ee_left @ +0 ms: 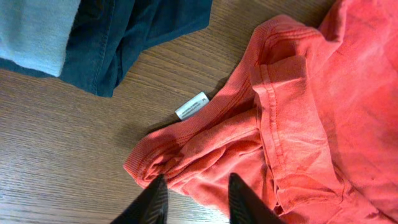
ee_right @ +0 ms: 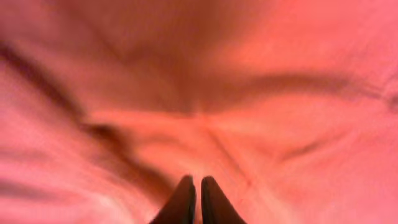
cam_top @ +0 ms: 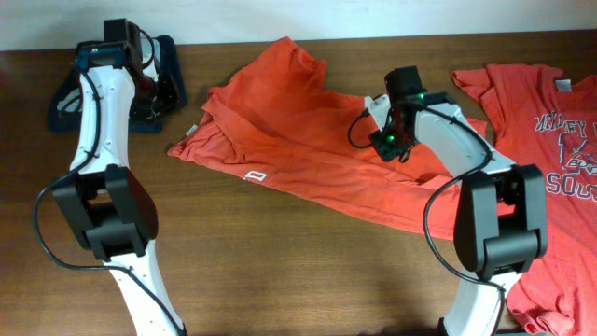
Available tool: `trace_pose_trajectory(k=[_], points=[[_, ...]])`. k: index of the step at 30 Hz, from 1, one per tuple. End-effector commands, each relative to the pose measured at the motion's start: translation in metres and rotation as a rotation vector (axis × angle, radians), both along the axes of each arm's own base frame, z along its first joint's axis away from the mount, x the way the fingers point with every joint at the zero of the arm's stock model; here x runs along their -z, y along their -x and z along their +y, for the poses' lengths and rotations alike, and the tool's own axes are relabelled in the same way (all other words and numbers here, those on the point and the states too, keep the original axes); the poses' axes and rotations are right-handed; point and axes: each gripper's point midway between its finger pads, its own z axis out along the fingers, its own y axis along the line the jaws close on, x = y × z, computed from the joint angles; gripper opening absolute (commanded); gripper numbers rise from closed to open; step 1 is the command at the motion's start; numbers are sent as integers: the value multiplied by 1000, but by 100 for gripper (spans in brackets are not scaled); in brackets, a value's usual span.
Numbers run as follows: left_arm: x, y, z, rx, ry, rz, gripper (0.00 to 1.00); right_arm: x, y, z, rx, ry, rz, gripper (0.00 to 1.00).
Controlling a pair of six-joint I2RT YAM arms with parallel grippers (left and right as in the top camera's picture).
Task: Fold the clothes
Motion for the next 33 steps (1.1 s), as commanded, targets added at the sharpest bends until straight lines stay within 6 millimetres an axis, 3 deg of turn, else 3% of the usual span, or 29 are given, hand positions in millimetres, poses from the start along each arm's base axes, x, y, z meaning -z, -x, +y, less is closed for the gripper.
trace_pose_trajectory(k=[1,3,4,5,12,21,33], points=[[-20,-2,0,4,-13,-45,50,-33,2,9,15,-56,0,10],[-20,-2,0,4,-12,-45,76,-34,15,7,-9,-42,50,11],[-20,-2,0,4,-12,-45,95,-33,22,4,-38,-26,80,11],[-20,-2,0,4,-12,-45,99,-31,30,0,-62,1,108,11],[-20,-2,0,4,-12,-45,99,-30,73,-45,-63,247,283,16],[-20,-2,0,4,-12,-45,99,-21,93,-63,194,220,359,15],[-20,-2,0,4,-12,-45,99,7,103,-73,293,72,398,15]])
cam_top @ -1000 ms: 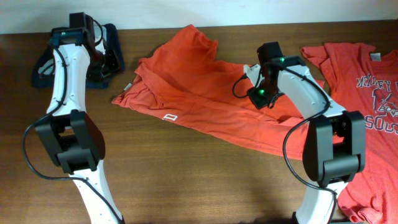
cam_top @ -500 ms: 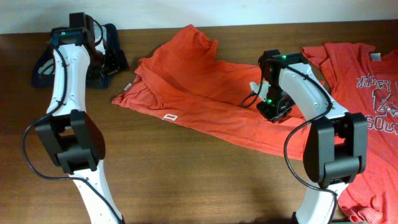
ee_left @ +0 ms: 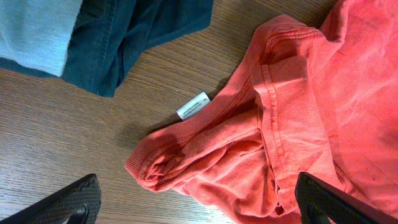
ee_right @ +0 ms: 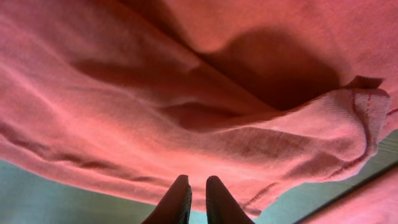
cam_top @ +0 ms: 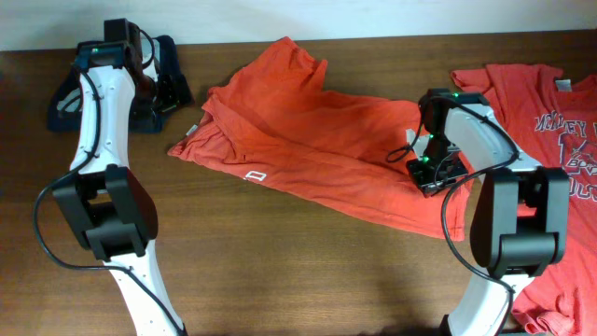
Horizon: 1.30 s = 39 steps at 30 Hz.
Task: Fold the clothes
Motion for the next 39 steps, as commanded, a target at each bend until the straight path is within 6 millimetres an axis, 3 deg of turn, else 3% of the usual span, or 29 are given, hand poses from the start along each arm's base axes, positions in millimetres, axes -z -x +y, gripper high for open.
trace_pose_trajectory(k=[1,8,13,25,35,39], points=[[-20,-2,-1,8,-10,-45,99,0,2,6,27,-38,-17,15],[-20,-2,-1,8,-10,-45,99,25,3,16,37,-95,-46,15],[-20,-2,-1,8,-10,-45,99,30,-16,11,30,-73,-128,15],[-20,-2,-1,8,-10,-45,99,20,-50,-10,15,47,-249,15],[-20,-2,-1,8,-10,-45,99,15,-90,-15,135,74,-421,16],[-20,-2,-1,8,-10,-45,99,3,-102,-13,148,68,-459,16]])
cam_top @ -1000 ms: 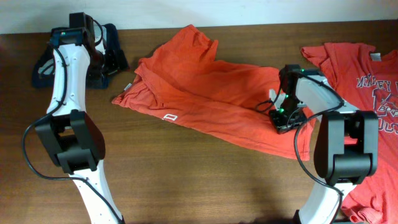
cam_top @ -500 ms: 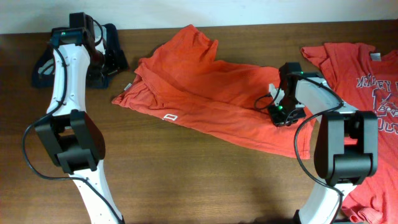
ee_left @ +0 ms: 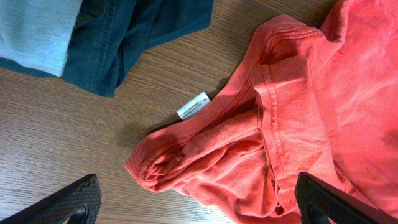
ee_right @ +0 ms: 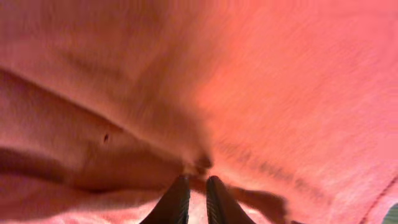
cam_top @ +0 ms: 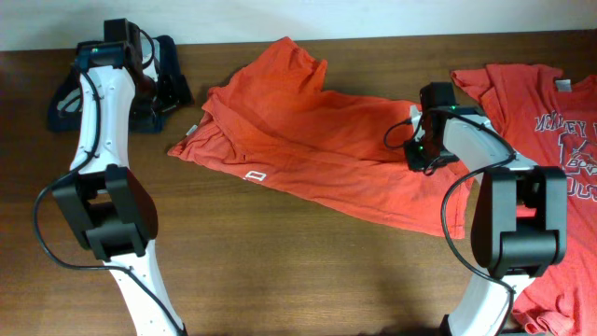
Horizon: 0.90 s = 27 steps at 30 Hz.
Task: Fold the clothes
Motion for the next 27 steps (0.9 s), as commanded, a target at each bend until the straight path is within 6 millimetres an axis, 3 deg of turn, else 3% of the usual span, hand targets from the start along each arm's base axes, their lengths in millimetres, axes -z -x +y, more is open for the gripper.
trace_pose_trajectory(k=[1,5,7,13,22,27], points=[[-20,-2,-1,8,-10,-45,99,-26,-17,-3,42,15,-61,15],[-20,-2,-1,8,-10,-45,99,-51,-22,8,16,6,-51,14],[-20,-2,-1,8,-10,-45,99,-63,-24,23,-28,-43,-48,12],[-20,-2,-1,8,-10,-45,99,-89,-25,113,-338,-335,-80,10],[-20,-2,-1,8,-10,-45,99,-83,-16,207,-730,-360,-161,4],[-20,-2,-1,8,-10,-45,99,-75,-24,236,-801,-282,-224,4]])
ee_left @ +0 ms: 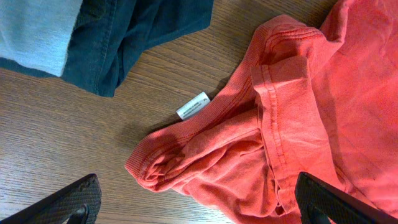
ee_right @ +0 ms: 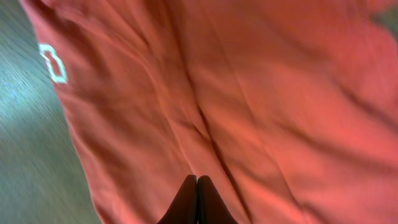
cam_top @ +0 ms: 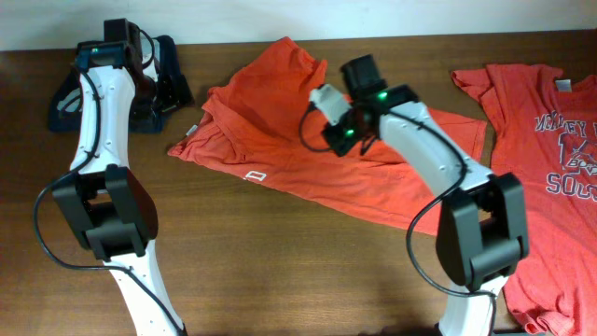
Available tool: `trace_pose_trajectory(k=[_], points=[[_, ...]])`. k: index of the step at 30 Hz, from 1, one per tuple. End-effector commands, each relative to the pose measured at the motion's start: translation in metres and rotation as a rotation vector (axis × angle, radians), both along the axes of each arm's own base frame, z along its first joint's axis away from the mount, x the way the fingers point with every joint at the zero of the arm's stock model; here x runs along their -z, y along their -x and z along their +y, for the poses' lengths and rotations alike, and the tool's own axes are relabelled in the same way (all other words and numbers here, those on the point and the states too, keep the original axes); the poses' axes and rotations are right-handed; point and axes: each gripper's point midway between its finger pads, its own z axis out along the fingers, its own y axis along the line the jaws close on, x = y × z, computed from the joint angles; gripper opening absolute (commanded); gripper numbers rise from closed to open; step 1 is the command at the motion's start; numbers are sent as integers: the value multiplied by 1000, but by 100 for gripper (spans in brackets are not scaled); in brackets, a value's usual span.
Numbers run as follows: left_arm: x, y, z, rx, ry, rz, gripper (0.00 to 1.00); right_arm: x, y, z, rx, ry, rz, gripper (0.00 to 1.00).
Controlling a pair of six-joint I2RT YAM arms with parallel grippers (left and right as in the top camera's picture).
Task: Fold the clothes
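Observation:
An orange shirt [cam_top: 280,121] lies crumpled across the middle of the brown table [cam_top: 280,261], its right side reaching toward the red shirt. My right gripper [cam_top: 340,140] hovers over the shirt's middle. In the right wrist view it [ee_right: 197,186] is shut, fingers pressed together with no cloth between them, above the wrinkled orange shirt [ee_right: 261,93]. My left gripper [cam_top: 166,93] is at the far left. It [ee_left: 199,198] stands wide open over the bunched left end of the orange shirt [ee_left: 298,93], touching nothing.
A dark blue garment [cam_top: 65,98] lies at the far left corner, next to the left arm. A red printed T-shirt [cam_top: 550,140] lies along the right edge. A white tag [ee_left: 192,105] sticks out of the orange shirt, and a white logo [cam_top: 253,175] marks its near hem.
My right gripper was at the orange shirt's right end with cloth at its fingers. It is now shut and empty over the shirt's middle, further left. The left arm has not moved.
At first my left gripper's fingers stood close together over the shirt's bunched left end and the right gripper was down on the shirt's right half. Then the left stood wide open, while the right was at the right edge. Now that edge lies spread out.

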Motion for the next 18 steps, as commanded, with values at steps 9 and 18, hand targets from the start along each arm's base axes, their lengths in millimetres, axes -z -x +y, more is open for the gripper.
trace_pose_trajectory(k=[9,18], points=[[-20,-2,-1,7,-10,-45,99,46,15,62,-157,36,-19,4],[-20,-2,-1,7,-10,-46,99,85,19,73,-182,53,21,4]])
